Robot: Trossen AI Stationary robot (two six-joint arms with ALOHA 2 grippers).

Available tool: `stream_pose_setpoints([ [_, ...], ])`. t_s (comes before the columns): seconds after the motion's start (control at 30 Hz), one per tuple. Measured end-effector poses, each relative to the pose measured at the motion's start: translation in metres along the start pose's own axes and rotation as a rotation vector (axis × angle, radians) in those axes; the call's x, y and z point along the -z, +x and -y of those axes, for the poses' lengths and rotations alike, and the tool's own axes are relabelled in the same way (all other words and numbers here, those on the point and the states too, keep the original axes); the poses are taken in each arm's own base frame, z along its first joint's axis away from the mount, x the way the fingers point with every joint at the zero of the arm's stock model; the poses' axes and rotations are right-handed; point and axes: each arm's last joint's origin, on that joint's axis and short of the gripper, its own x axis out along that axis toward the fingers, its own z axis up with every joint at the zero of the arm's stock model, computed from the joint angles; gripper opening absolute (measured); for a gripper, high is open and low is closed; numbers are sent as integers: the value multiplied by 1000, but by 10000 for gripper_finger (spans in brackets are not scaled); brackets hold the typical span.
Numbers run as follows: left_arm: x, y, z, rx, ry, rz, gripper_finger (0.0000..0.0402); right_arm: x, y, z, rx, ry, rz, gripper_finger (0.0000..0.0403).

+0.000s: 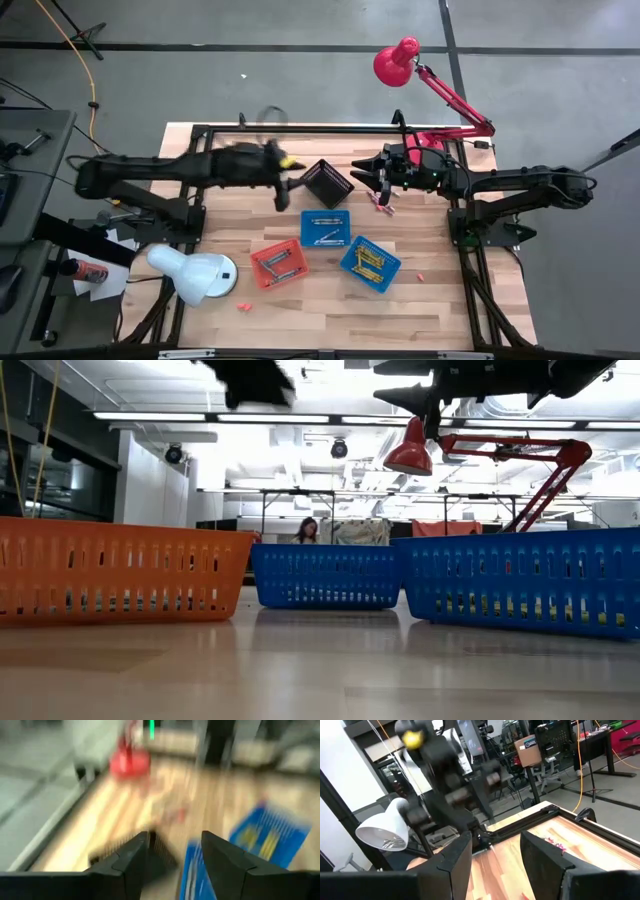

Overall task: Sort crayons
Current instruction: Put the white crayon into the left blue bin

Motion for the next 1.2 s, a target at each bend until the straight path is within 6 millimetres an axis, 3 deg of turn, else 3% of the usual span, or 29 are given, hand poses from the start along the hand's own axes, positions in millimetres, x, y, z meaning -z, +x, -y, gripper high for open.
stream_pose_setpoints([
  [0.13, 2, -32, -5, 33, -89, 284, 175, 0, 0, 0, 1, 6, -4, 162],
  [0.33, 24, -51, -10, 64, -183, 402, 175, 1, 0, 0, 2, 10, -10, 162],
  [1.2, 32, -39, -9, 62, -206, 347, 175, 1, 0, 0, 3, 68, -10, 162],
])
